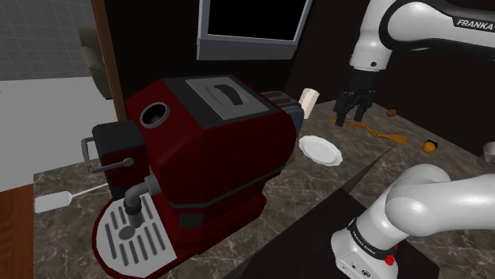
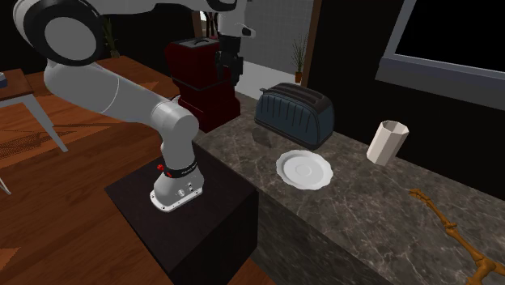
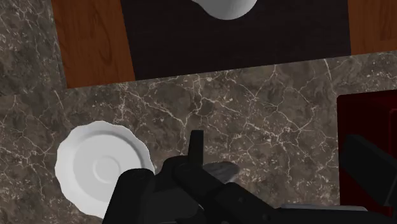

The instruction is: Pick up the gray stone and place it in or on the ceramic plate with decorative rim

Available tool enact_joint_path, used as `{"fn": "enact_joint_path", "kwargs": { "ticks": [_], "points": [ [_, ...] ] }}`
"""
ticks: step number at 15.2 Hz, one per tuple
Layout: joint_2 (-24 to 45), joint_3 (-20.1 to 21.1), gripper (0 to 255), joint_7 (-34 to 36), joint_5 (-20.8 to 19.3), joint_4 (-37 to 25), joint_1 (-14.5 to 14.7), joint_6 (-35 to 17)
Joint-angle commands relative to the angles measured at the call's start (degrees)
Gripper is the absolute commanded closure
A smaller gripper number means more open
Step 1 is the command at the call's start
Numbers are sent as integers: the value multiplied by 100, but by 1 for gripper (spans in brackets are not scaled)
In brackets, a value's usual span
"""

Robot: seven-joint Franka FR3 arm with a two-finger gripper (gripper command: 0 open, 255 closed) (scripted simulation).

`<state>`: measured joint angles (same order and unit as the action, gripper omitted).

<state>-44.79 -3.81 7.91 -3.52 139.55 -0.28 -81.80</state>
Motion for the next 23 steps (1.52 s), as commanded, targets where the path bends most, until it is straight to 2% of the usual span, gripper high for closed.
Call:
{"fn": "enact_joint_path", "kwargs": {
  "ticks": [1, 11, 23],
  "points": [
    [0, 0, 0, 0, 0, 0, 0, 0],
    [1636, 272, 0, 2246, 605, 446, -621, -2060],
    [4035, 150, 0, 4421, 1163, 201, -1198, -4359]
  ]
}}
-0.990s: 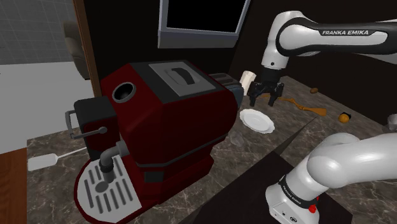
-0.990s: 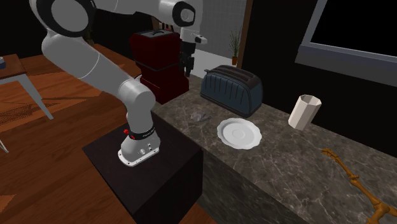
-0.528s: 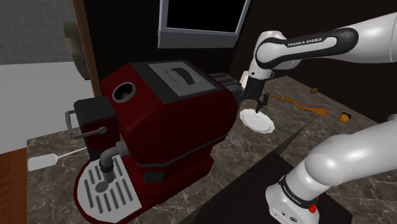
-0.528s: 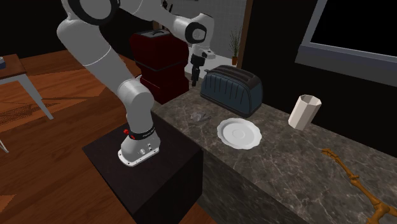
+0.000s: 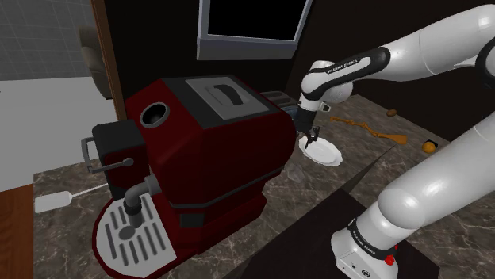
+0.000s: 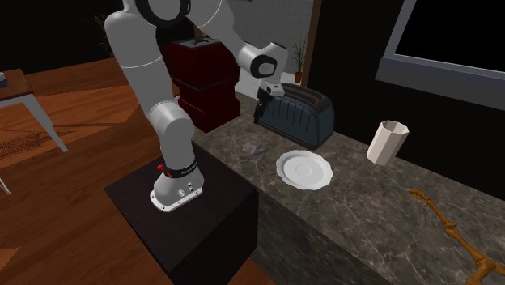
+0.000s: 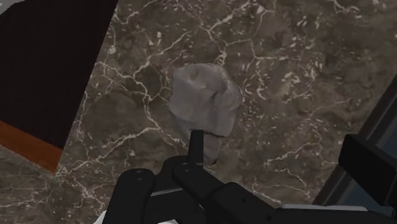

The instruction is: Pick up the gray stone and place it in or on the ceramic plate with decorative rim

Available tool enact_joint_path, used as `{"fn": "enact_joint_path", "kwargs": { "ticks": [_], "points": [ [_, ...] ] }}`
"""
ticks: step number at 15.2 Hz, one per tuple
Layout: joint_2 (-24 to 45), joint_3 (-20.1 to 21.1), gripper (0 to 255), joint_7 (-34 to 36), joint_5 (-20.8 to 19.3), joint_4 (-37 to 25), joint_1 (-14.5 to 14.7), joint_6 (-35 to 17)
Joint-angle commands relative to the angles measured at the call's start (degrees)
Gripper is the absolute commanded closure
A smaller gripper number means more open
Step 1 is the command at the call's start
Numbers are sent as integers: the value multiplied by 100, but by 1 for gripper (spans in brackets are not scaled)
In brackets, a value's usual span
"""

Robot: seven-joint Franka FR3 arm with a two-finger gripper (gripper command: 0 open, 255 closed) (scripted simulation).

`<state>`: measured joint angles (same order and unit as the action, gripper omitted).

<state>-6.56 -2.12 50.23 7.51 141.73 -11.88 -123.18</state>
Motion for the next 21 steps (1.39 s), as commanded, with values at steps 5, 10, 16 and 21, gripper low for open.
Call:
{"fn": "enact_joint_path", "kwargs": {
  "ticks": [5, 10, 16, 21],
  "points": [
    [717, -65, 0, 427, 221, 6, -85, -778],
    [959, -34, 0, 369, 313, 148, -58, -1161],
    [959, -34, 0, 369, 313, 148, -58, -1161],
    [958, -34, 255, 369, 313, 147, -58, -1160]
  ]
}}
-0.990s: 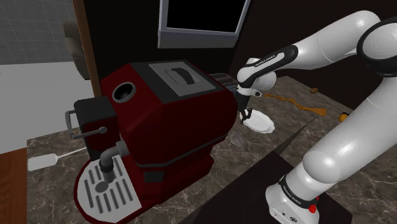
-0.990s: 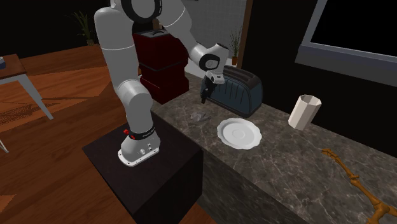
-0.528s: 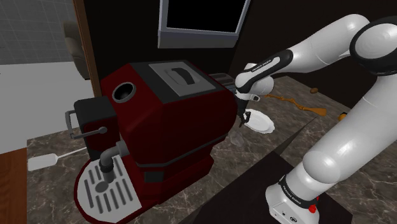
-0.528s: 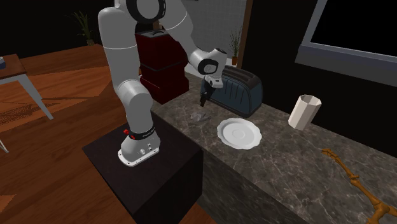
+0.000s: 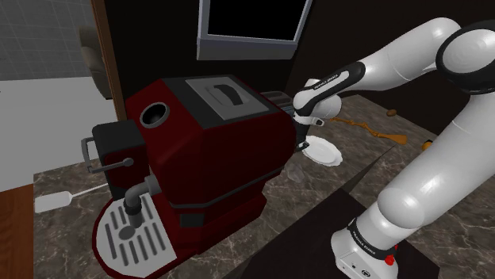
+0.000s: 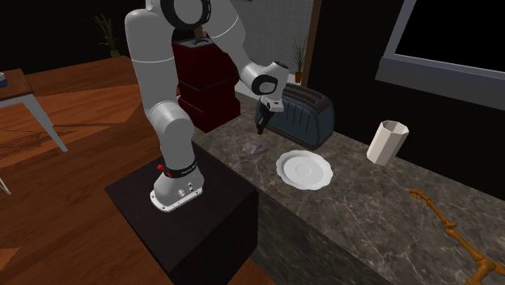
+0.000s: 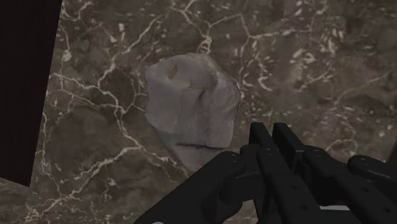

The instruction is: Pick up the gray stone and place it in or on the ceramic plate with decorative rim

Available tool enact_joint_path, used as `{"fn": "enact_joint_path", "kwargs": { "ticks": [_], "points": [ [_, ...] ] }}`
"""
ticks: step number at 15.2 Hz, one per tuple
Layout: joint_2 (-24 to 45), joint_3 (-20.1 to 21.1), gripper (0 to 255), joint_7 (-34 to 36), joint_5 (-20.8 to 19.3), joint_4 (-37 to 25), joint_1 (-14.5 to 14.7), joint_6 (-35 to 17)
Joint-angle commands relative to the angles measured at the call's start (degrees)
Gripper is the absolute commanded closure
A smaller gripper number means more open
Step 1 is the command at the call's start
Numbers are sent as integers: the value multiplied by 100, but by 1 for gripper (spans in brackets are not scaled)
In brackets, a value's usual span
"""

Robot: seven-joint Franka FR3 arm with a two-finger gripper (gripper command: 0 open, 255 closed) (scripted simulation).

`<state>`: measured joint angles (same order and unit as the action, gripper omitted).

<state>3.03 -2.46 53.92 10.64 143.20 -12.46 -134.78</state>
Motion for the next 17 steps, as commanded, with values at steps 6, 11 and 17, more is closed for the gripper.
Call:
{"fn": "enact_joint_path", "kwargs": {
  "ticks": [6, 11, 17],
  "points": [
    [0, 0, 255, 0, 0, 0, 0, 0],
    [-423, -222, 0, -517, -53, 1142, -218, -1498],
    [-165, -345, 0, -1242, 422, 1667, -290, -2726]
  ]
}}
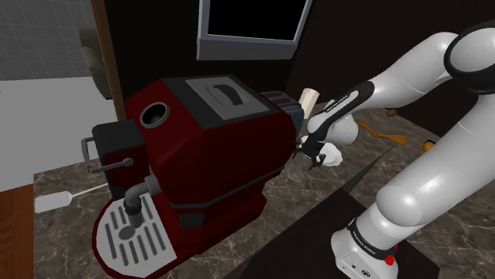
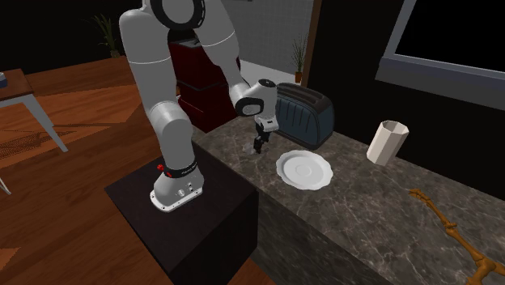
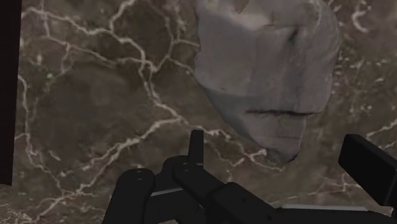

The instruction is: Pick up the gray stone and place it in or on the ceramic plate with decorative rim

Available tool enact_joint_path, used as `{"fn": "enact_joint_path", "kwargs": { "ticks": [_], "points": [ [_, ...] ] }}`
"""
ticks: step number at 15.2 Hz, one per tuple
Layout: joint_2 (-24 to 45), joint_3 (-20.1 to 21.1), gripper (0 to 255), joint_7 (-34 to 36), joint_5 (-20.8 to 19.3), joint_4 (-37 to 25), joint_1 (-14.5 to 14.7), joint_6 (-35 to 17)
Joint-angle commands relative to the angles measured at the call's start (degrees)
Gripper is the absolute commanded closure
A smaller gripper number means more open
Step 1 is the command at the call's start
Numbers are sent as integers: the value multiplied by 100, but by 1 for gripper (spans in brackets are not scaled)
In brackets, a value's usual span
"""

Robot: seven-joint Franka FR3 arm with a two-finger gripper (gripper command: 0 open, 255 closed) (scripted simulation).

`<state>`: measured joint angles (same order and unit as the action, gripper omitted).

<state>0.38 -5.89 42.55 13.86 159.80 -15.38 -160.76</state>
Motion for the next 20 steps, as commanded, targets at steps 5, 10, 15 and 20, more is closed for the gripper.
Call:
{"fn": "enact_joint_path", "kwargs": {
  "ticks": [5, 10, 15, 20],
  "points": [
    [623, 174, 0, -527, 674, -87, -12, -538],
    [623, 177, 0, -526, 672, -87, -16, -538],
    [624, 178, 255, -527, 675, -87, -15, -540],
    [633, 185, 255, -522, 682, -90, -10, -546]
  ]
}}
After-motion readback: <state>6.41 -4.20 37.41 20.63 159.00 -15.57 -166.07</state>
